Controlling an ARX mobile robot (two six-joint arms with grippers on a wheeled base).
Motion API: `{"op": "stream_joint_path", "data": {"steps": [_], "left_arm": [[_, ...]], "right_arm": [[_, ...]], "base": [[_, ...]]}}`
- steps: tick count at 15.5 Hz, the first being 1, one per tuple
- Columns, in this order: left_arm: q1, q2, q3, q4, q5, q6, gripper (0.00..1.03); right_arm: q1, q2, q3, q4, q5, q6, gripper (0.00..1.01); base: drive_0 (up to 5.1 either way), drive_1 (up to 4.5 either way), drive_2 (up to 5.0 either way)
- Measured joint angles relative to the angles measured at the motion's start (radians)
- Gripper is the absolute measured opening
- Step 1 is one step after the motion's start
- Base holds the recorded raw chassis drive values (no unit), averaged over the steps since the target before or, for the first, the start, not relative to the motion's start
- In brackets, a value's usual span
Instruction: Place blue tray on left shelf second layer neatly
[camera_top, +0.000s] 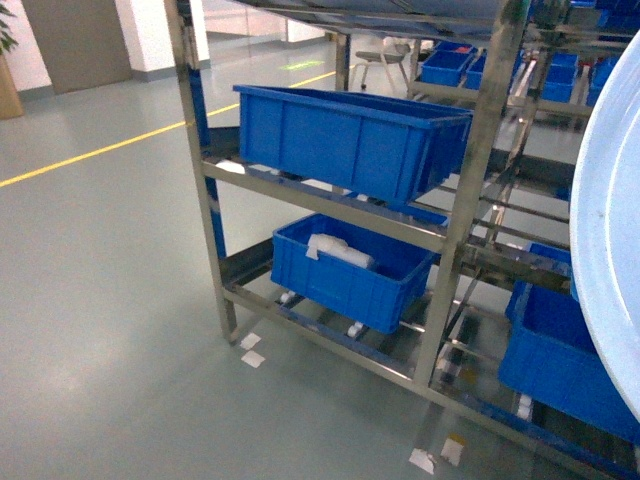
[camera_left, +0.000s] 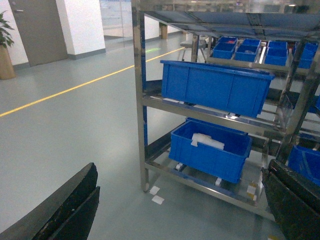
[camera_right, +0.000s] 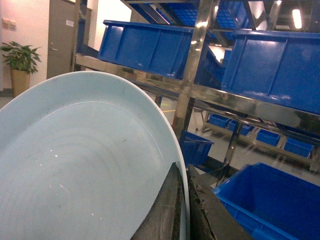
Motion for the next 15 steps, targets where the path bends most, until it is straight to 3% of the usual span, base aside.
{"op": "stream_joint_path", "data": {"steps": [3,15], "left_arm": [[0.0,0.0,0.0,-0.006,-0.004,0.0,0.98],[0.0,0.0,0.0,0.0,0.0,0.0,0.98]], "right_arm": [[0.0,0.001,0.0,0.0,-0.002,0.0,0.02],[0.0,0.0,0.0,-0.001,-0.002,0.0,0.02]], "base": [[-4.5,3.3,-3.8],[-1.6,-1.64,-1.6]]}}
